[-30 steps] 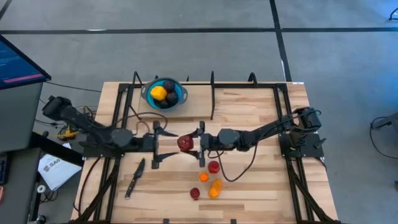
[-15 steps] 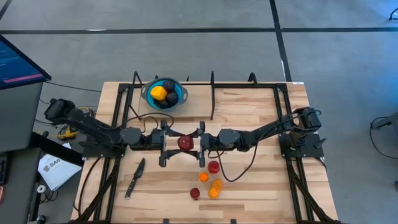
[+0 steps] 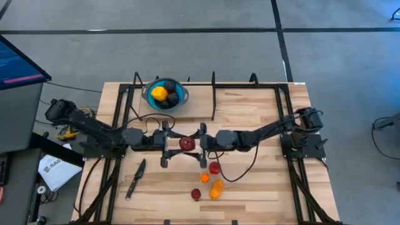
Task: Pick & Place Fruit
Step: Put the top apple in the blue strainer bowl on the shelf
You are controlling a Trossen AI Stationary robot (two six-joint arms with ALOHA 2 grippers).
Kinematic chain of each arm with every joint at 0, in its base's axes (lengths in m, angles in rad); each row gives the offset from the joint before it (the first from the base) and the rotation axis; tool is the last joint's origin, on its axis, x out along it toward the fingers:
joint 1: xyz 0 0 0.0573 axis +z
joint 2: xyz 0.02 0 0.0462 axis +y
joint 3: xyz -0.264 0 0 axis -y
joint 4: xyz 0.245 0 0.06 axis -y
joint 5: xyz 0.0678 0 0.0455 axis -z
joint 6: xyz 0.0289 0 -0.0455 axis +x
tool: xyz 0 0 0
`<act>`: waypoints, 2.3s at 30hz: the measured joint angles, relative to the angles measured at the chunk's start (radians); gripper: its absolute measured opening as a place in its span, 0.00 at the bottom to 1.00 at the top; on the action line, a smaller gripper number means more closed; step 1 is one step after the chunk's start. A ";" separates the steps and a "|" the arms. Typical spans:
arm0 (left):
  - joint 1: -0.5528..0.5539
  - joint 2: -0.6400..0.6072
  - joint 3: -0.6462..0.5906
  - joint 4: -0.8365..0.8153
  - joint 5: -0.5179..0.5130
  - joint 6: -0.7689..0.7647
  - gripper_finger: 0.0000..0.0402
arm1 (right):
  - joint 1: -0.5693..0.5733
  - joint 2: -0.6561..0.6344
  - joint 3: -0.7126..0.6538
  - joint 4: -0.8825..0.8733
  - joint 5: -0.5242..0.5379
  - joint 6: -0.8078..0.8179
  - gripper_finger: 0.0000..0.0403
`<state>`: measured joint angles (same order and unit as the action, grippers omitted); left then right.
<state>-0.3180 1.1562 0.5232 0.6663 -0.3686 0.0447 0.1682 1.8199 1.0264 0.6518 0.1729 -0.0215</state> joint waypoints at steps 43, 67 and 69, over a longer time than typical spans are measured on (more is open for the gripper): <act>0.770 -0.153 0.000 -0.668 -0.170 -0.132 0.62 | 0.054 -0.098 -0.001 -0.351 0.323 0.119 0.79; 0.770 -0.199 -0.011 -0.741 -0.282 -0.159 0.64 | 0.054 -0.098 -0.001 -0.351 0.322 0.119 0.79; 0.776 -0.192 -0.030 -0.728 -0.281 -0.160 0.65 | 0.054 -0.098 -0.001 -0.351 0.322 0.119 0.79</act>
<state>0.4576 0.9642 0.4927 -0.0617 -0.6500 -0.1158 0.2222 1.7222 1.0252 0.3012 0.4953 0.0978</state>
